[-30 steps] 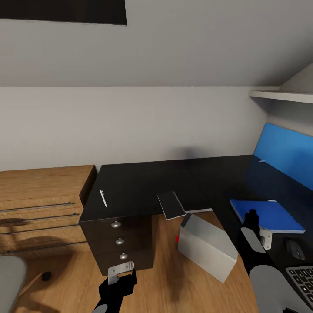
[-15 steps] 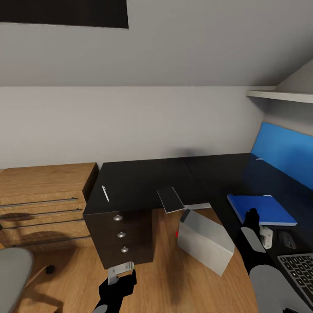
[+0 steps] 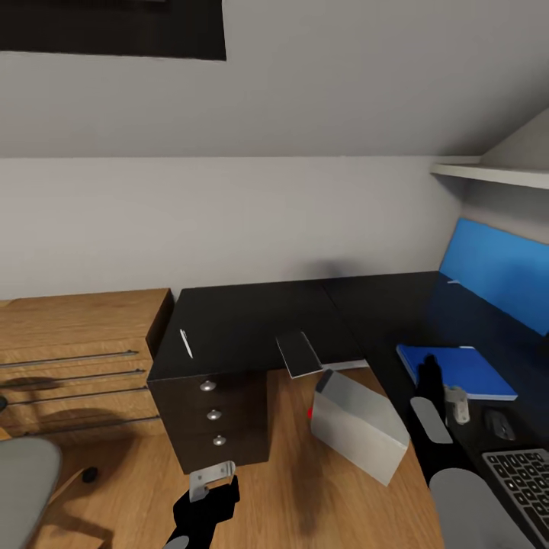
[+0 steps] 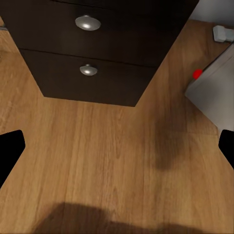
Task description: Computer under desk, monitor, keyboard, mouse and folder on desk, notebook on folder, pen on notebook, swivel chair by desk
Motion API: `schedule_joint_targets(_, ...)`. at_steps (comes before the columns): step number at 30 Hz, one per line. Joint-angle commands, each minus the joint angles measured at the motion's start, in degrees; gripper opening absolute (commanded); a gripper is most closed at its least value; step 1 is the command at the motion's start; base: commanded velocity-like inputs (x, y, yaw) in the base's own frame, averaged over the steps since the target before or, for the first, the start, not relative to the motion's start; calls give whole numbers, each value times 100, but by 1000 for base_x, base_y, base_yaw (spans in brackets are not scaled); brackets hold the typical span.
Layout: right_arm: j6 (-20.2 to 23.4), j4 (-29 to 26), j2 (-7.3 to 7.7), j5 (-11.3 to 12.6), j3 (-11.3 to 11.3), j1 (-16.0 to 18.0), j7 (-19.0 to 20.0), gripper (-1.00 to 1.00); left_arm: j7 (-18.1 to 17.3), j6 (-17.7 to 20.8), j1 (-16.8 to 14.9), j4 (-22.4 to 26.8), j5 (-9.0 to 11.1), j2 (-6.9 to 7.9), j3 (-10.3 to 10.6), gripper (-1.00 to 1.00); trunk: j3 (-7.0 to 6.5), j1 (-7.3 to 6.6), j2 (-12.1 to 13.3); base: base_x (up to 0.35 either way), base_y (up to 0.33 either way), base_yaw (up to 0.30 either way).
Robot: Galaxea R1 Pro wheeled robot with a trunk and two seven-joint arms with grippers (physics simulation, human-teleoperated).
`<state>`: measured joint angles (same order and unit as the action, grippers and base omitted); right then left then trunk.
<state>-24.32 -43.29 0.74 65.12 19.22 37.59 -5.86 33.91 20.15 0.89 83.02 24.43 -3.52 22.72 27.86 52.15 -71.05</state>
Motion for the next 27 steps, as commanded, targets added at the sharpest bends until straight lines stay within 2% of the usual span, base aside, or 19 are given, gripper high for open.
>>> schedule_joint_targets(1,-6,-8,-5,15,-37,-1,-13,100,37,15,-1,1,38,-1,4,100,-14,-22,38,0,0,0)
schedule_joint_targets(6,11,-11,-57,-10,-97,-5,22,100,37,13,-1,-14,38,-2,4,100,-32,-44,78,0,0,0)
schedule_joint_targets(10,15,2,-263,-15,-140,-6,77,100,38,8,-1,-17,36,0,4,100,-32,-44,78,0,0,14)
schedule_joint_targets(13,124,46,-390,-16,-261,-6,89,100,37,7,-1,-19,35,0,4,100,-32,-44,78,0,0,128)
schedule_joint_targets(16,667,136,-514,-12,-679,-6,88,100,37,6,-1,-22,35,0,4,100,-32,-44,78,0,0,210)
schedule_joint_targets(19,1233,300,-551,-7,-903,-6,86,100,42,6,-1,-21,31,-4,7,100,-32,-44,78,0,0,234)
schedule_joint_targets(27,2679,545,-566,17,-1015,-6,99,100,56,-1,-1,24,19,-17,40,100,-32,-44,78,0,0,250)
